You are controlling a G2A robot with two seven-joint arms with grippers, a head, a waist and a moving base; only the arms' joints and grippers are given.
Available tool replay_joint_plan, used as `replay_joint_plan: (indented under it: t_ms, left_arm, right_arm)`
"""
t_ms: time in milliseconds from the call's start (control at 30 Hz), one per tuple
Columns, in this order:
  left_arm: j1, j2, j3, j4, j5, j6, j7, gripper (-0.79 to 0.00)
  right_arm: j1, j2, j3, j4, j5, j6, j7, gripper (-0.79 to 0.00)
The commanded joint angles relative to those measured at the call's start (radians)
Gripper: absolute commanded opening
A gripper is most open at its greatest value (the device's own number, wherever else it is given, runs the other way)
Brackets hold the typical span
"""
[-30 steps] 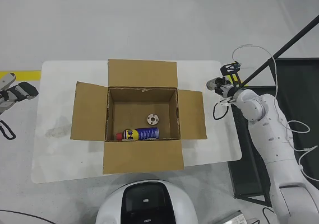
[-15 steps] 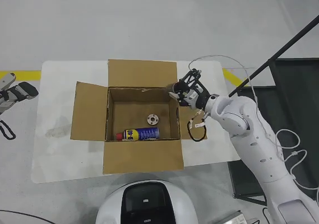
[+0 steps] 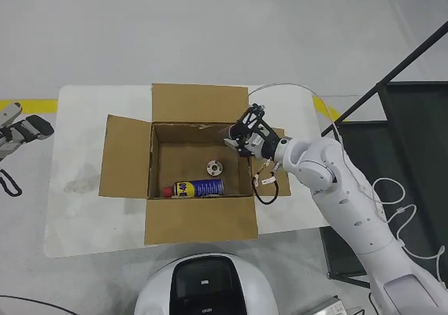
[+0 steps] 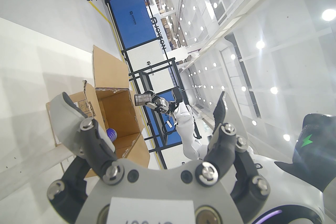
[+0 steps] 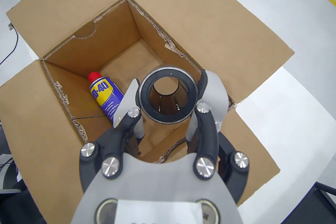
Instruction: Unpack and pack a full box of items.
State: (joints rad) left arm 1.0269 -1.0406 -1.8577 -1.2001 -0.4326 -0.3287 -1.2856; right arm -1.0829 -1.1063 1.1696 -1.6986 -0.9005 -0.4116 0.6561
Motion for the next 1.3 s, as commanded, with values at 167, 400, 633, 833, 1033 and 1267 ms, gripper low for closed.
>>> replay_joint_plan:
  t_ms: [167,400,633,833,1033,1267]
  left_arm:
    - [0.0,0.0,0.0,0.0,0.0,0.0,0.0,0.0]
    - [0.0,0.0,0.0,0.0,0.0,0.0,0.0,0.0]
    - [0.0,0.0,0.0,0.0,0.0,0.0,0.0,0.0]
    - [0.0,0.0,0.0,0.0,0.0,0.0,0.0,0.0]
    - [0.0,0.0,0.0,0.0,0.0,0.0,0.0,0.0]
    - [0.0,0.0,0.0,0.0,0.0,0.0,0.0,0.0]
  right_arm:
    - [0.049,-0.012,-0.071,0.031,-0.009,-0.011,0.028,-0.785]
    - [0.278,-0.091,-0.356,0.227,-0.082,0.005,0.09,-0.785]
    - [0.433,-0.203,-0.585,0.475,-0.107,0.046,0.048,-0.785]
    - [0.491,-0.277,-0.672,0.627,-0.116,0.087,0.004,-0.785]
    - [0.518,-0.319,-0.696,0.721,-0.121,0.099,-0.012,0.0]
    - [0.518,-0.326,-0.66,0.741,-0.096,0.077,-0.023,0.0]
